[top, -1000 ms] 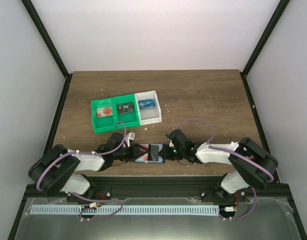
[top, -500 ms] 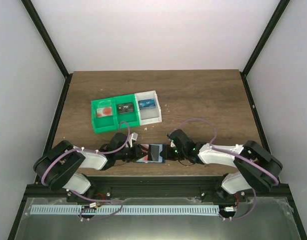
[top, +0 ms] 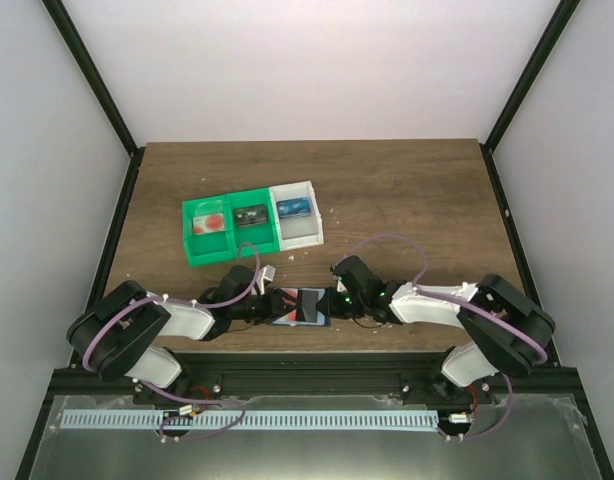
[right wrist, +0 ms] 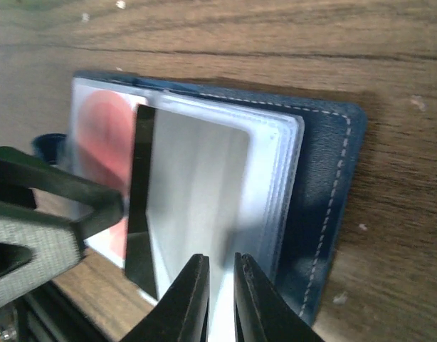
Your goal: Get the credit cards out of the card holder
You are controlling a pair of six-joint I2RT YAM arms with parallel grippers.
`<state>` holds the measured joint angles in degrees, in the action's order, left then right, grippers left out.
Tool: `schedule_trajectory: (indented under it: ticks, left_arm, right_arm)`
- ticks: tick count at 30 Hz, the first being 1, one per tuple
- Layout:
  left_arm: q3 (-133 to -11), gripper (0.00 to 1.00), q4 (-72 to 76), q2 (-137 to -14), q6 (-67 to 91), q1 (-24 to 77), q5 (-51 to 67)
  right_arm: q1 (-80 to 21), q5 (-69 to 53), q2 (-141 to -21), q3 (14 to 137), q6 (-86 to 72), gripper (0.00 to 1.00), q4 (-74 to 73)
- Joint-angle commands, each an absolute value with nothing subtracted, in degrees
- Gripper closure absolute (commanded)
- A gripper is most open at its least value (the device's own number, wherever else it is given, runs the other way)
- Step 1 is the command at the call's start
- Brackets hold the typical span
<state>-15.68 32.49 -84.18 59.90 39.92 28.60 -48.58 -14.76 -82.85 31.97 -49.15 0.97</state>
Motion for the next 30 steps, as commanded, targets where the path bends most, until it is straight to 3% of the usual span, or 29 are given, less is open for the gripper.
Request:
schedule_trajectory:
  ticks: [1,8,30]
  left_arm:
    - [-15.20,0.62,33.66,-84.81,60.07,40.33,29.00]
    - [-14.68,0.63,36.39,-84.56,60.81,40.99,29.33]
    - [-14.21,0.93,37.15,-84.19,60.43,41.48,29.14]
  right_arm:
    - [-49.05,-14.64,-86.90,33.11,-49.37,0.88,2.39]
    - [-49.08,-14.52,-88.02,30.53,-49.89,0.89,3.69]
    - [-49.04,-14.02,-85.78,27.07,-50.92,0.91,6.80]
